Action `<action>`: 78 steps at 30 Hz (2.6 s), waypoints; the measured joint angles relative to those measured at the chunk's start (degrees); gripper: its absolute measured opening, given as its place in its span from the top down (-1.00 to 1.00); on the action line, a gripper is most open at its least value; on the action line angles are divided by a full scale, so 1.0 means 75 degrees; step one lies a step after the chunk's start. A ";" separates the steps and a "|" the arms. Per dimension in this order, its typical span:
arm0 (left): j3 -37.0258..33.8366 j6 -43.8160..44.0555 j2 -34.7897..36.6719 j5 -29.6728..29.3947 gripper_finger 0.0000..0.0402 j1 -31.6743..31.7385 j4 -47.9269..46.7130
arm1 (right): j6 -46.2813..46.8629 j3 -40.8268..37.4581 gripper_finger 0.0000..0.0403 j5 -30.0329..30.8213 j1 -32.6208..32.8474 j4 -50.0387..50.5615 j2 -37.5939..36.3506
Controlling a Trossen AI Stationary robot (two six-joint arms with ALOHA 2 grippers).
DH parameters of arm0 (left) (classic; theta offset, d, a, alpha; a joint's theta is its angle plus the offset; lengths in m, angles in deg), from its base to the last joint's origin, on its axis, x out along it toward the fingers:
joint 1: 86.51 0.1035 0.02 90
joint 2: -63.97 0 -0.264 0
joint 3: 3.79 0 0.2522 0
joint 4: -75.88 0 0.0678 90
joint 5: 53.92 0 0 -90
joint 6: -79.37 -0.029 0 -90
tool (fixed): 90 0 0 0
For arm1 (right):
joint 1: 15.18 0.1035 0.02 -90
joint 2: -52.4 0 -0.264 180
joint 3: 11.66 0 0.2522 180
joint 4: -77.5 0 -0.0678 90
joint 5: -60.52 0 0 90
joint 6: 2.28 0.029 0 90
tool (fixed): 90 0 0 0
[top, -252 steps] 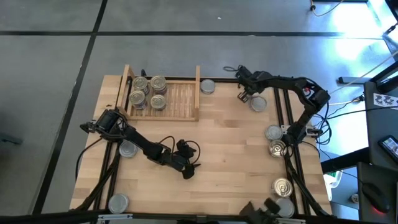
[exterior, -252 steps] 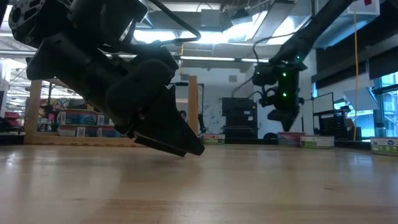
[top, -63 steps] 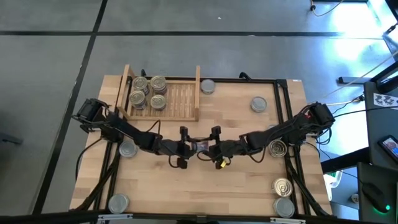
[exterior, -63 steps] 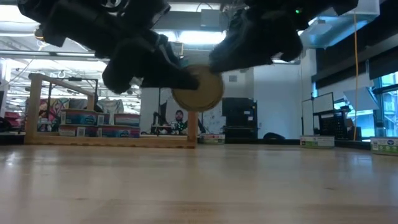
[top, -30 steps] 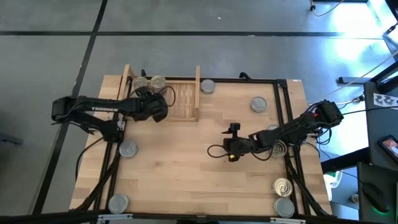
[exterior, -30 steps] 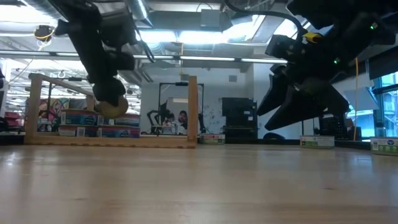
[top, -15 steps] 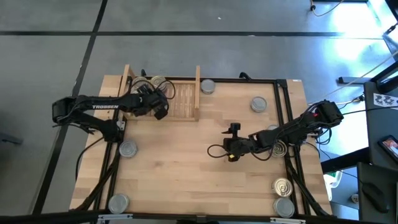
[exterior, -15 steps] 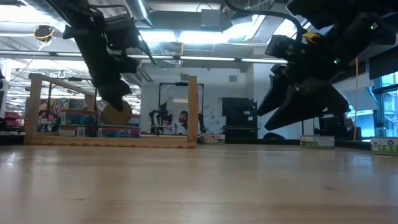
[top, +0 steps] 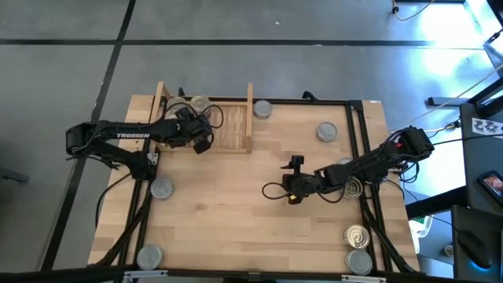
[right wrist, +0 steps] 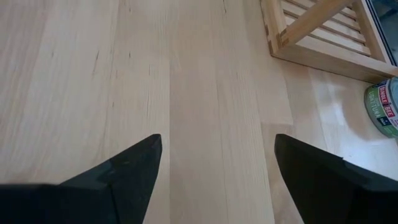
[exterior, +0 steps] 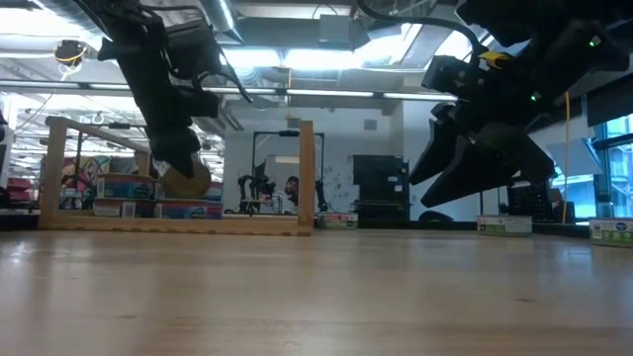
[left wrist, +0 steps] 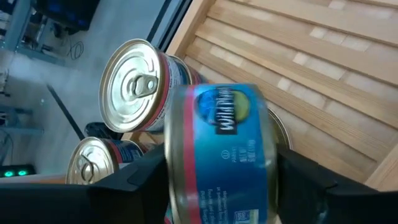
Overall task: Stack canned seafood by type on shelf
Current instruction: Stack the blue tuna can on top of the other blue tuna can on the shelf
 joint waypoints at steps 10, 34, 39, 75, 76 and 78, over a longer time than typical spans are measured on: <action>-0.0009 -0.0533 -0.0003 -0.1204 0.06 -0.0187 -0.0021 | 0.0050 0.0000 -0.55 0.0000 0.0000 0.0000 0.0000; -0.0702 -0.0555 0.0000 -0.0268 -0.43 -0.0280 0.1007 | 0.0049 0.0000 -0.55 0.0000 0.0000 0.0041 0.0003; -0.0509 -0.0488 0.0022 -0.0026 -0.45 -0.0458 0.0940 | 0.0047 0.0000 -0.55 0.0000 0.0000 0.0044 0.0003; 0.0356 0.1008 0.0000 0.1711 -0.46 -0.1303 -0.0140 | 0.0070 -0.0003 -0.55 0.0000 0.0000 0.0000 0.0003; 0.0356 0.1008 0.0000 0.1714 -0.46 -0.1303 -0.0134 | 0.0070 0.0000 -0.55 0.0000 0.0000 0.0000 0.0003; 0.0356 0.1006 0.0000 0.1714 -0.46 -0.1303 -0.0132 | 0.0070 -0.0002 -0.55 0.0000 0.0000 -0.0003 0.0003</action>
